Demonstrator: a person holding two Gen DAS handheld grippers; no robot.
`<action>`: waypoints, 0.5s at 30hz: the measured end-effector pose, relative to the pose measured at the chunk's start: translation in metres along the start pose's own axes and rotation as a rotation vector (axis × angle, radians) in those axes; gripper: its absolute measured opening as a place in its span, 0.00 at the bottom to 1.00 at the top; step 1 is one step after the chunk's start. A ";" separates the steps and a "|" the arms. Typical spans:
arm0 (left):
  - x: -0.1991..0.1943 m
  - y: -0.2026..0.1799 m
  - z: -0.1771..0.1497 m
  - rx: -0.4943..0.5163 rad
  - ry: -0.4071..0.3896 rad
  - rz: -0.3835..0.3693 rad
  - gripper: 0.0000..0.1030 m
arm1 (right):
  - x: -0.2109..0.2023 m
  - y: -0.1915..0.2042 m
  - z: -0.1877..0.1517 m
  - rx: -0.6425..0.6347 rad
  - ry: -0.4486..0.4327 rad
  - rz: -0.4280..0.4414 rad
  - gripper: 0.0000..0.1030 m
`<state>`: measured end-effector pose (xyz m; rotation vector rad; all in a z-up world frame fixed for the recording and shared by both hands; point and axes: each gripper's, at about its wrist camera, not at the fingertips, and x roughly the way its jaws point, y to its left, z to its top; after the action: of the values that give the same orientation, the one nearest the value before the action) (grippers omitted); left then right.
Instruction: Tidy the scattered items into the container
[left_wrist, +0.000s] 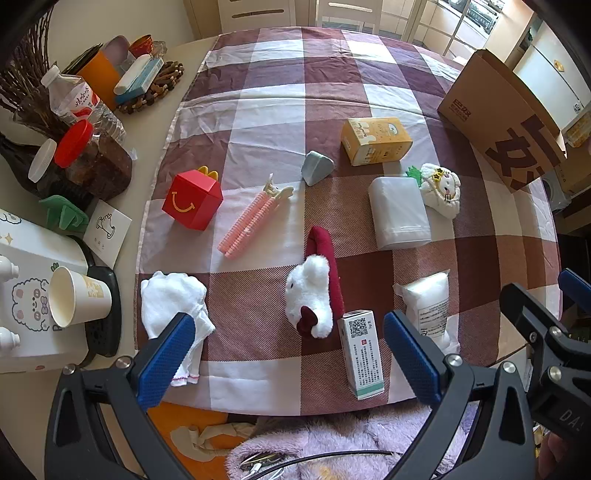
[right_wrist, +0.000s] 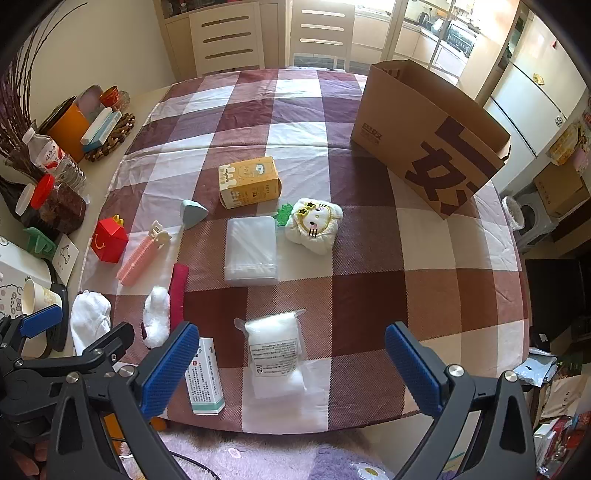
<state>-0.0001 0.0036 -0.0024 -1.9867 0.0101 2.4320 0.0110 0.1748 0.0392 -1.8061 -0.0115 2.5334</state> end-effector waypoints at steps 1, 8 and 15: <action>0.000 0.003 0.001 0.001 0.002 -0.004 1.00 | 0.000 0.000 0.000 -0.001 0.000 0.000 1.00; 0.000 0.004 0.001 -0.001 0.004 -0.011 1.00 | -0.001 0.001 0.000 0.002 -0.001 0.002 1.00; 0.000 0.005 0.001 -0.003 0.008 -0.017 1.00 | 0.000 0.001 -0.001 0.004 0.002 0.008 1.00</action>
<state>-0.0009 -0.0012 -0.0026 -1.9891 -0.0099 2.4149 0.0118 0.1740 0.0390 -1.8112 0.0014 2.5346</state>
